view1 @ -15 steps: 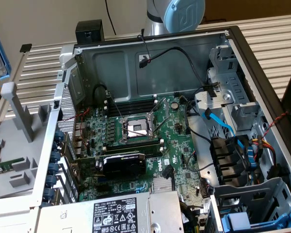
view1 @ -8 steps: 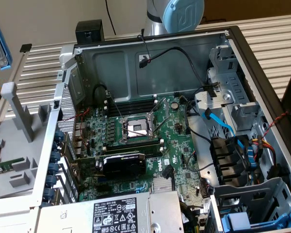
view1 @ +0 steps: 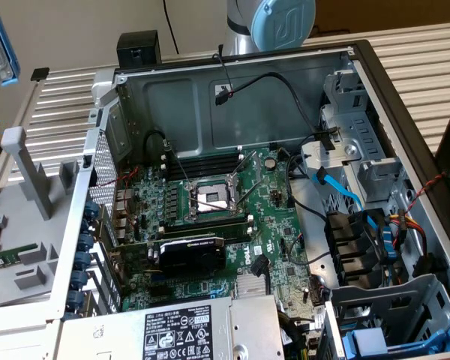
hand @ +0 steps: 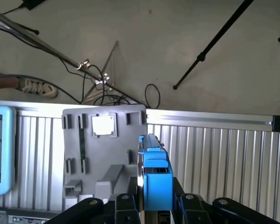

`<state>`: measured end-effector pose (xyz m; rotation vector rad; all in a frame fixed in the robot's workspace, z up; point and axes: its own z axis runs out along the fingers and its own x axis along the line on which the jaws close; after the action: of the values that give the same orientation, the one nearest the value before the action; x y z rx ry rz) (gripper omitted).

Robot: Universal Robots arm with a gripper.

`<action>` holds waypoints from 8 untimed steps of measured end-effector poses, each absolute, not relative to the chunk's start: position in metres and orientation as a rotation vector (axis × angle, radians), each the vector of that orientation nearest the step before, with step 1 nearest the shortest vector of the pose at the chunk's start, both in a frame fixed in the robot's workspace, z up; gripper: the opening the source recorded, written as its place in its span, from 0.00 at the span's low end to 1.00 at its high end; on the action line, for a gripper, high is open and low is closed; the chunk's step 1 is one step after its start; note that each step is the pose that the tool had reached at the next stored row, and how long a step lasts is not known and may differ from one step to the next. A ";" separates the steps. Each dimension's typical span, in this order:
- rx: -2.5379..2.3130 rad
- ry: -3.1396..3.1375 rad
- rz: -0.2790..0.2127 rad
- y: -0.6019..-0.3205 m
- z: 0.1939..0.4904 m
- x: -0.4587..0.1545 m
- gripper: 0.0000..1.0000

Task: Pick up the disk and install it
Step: 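Pick up the disk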

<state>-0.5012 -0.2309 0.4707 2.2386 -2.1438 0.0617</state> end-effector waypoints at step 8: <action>2.239 -2.144 0.062 -0.230 0.490 -0.475 0.37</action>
<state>-0.4752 -0.2305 0.4897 2.2387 -2.1439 0.0618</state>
